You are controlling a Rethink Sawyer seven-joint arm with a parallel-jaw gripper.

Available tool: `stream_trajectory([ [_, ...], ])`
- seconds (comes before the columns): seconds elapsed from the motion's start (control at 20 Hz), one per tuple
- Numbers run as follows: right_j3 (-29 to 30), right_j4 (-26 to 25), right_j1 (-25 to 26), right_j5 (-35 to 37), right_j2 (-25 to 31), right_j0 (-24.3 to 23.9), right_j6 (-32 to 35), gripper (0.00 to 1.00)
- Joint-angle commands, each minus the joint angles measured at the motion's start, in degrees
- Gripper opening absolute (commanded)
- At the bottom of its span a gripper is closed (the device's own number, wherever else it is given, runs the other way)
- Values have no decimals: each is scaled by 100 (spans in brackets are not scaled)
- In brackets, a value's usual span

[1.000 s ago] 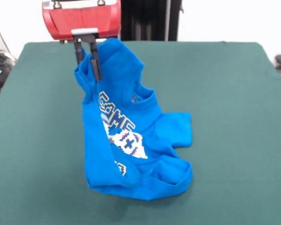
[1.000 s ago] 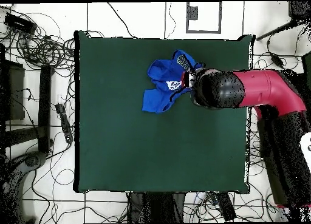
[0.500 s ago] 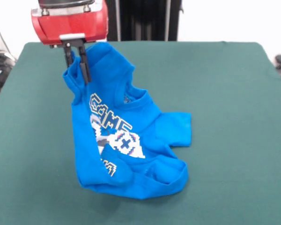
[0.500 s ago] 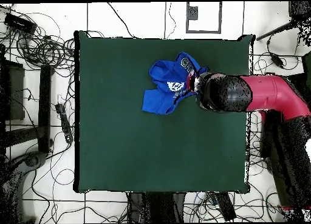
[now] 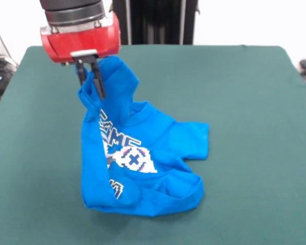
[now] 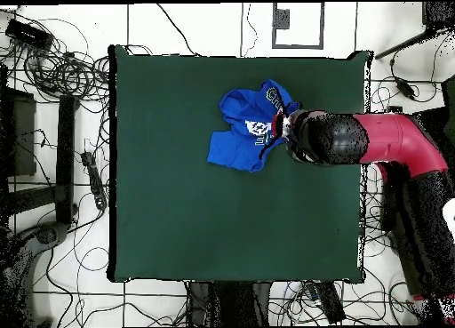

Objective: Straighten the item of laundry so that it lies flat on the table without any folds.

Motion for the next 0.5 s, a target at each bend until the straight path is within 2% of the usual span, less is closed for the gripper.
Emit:
stream_trajectory([
  [0.05,503,-130,624,-72,582,97,-2184,0],
  [0.5,474,-98,960,-6,915,-121,-2542,0],
])
